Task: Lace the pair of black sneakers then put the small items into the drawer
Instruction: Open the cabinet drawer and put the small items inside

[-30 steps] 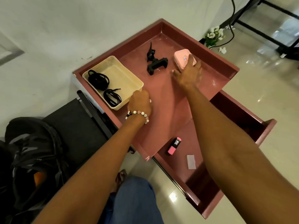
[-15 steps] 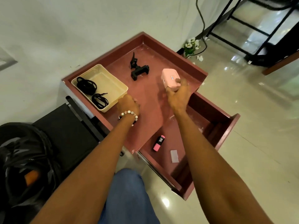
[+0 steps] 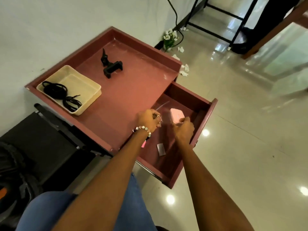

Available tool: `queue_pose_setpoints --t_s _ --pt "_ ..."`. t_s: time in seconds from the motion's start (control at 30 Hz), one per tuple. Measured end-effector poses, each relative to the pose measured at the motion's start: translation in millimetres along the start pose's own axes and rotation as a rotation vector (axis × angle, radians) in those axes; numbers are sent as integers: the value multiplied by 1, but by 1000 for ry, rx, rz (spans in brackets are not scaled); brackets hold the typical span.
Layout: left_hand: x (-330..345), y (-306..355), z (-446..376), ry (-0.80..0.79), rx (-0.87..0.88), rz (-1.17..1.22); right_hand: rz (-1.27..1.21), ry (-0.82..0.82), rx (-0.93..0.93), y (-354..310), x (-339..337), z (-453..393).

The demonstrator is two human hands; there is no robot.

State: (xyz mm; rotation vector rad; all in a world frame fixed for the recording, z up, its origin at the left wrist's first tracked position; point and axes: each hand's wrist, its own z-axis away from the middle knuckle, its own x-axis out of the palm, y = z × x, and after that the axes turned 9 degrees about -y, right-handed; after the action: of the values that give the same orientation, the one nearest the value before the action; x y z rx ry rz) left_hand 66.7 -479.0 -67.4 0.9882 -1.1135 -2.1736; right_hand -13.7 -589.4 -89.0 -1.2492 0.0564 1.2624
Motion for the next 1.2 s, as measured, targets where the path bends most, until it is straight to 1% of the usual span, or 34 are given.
queue_pose_setpoints --t_s 0.07,0.17,0.33,0.47,0.57,0.63,0.73,0.8,0.87,0.93,1.0,1.07,1.13,1.2 --pt "18 -11 -16 -29 -42 -74 83 -54 22 16 10 -6" --pt "37 -31 -42 0 -151 -115 153 -95 47 29 25 -15" --pt "51 -48 -67 57 -311 -150 290 -79 88 40 45 -22" --pt "56 -66 -81 137 -322 -213 365 -66 110 45 55 -20" --pt "53 -64 -69 126 -340 -181 408 -82 127 44 57 -15" --pt "47 -63 -64 96 -314 -183 415 -96 132 41 56 -10" --pt "38 -50 -55 -15 -259 -202 410 -106 156 28 48 -4" --pt "32 -36 -44 -58 -208 -191 388 -90 149 13 37 1" --pt "27 -24 -33 -85 -104 -159 341 -42 115 -3 27 3" --pt "16 -7 -18 -101 25 -178 316 10 44 -22 16 9" --pt "1 13 -1 -31 120 -192 288 63 -17 -43 9 14" --pt "-17 33 10 59 147 -86 200 107 -87 -66 6 19" --pt "-39 41 12 154 118 85 124 116 -189 -89 8 23" --pt "-64 38 3 222 83 162 95 72 -273 -112 11 23"
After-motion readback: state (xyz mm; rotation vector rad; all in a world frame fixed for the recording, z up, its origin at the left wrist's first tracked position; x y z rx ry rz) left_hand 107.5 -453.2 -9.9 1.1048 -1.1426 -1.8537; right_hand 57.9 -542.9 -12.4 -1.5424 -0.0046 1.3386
